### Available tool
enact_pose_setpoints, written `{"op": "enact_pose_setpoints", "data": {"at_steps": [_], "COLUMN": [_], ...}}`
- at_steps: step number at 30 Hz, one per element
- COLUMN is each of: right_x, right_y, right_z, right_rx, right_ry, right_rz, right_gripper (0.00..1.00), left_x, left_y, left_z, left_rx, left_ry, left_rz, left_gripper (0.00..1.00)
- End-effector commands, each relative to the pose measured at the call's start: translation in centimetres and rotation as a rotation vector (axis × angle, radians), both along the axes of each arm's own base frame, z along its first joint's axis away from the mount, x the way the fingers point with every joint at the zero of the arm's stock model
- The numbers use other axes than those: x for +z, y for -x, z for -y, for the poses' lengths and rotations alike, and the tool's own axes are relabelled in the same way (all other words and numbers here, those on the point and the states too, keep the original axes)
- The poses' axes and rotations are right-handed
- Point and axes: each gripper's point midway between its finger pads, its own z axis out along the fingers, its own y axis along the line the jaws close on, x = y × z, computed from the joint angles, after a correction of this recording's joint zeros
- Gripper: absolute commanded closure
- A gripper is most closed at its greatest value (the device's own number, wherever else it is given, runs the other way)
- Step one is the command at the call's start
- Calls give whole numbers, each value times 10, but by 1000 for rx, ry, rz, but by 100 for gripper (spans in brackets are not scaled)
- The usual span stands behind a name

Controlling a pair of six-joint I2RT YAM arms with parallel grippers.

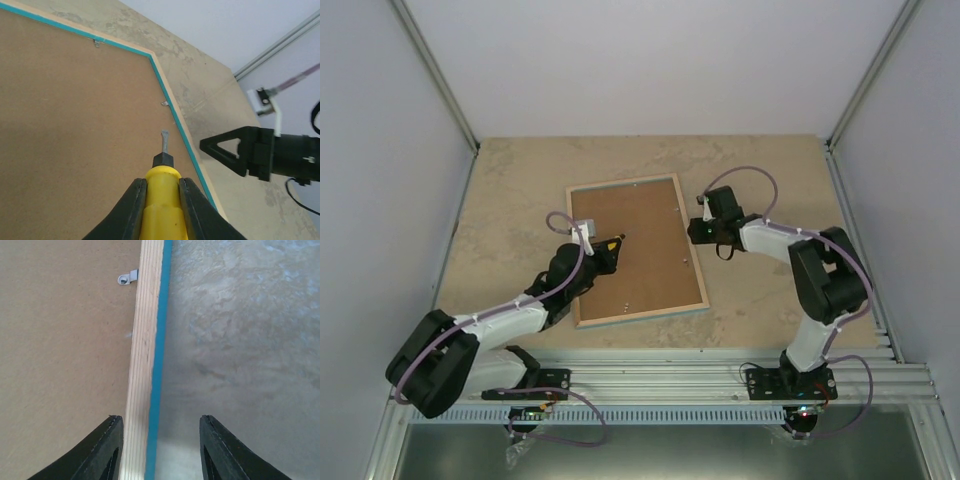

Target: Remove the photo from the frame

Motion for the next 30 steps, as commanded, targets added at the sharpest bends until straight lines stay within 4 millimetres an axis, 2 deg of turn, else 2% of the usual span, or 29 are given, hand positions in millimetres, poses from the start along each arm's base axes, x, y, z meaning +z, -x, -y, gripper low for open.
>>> {"op": "enact_pose_setpoints", "data": {"at_steps": [1,5,9,14,17,20,26,30], "right_x": [-8,-17,-28,-41,-45,-49,-48,-47], "right_y": [-14,-22,-28,-24,-16,-2,21,33], "right_z": [-14,-24,-25,-24,-23,-26,-24,-24], "right_rx": [73,96,95,85,82,94,49,13], "right_ry": [-3,-23,-10,-3,-5,-29,-67,-84], "right_rz": [-5,-19,-35,-67,-83,-109,-127,-126], "right_gripper": [57,59,61,78,87,92,99,99], "left_x": [17,15,10,1,-7,-18,-29,-33], "left_y": [-9,-12,-16,-23,-27,-32,-39,-43], "left_z": [9,17,27,37,47,57,77,89], "left_rx": [-37,-66,-104,-127,-153,-180,-202,-197], "left_ry": [-23,-36,-47,-48,-40,-41,-21,-23], "left_rz": [57,53,37,22,2,-25,-50,-55], "left_gripper": [100,100,100,100,100,100,100,100]}}
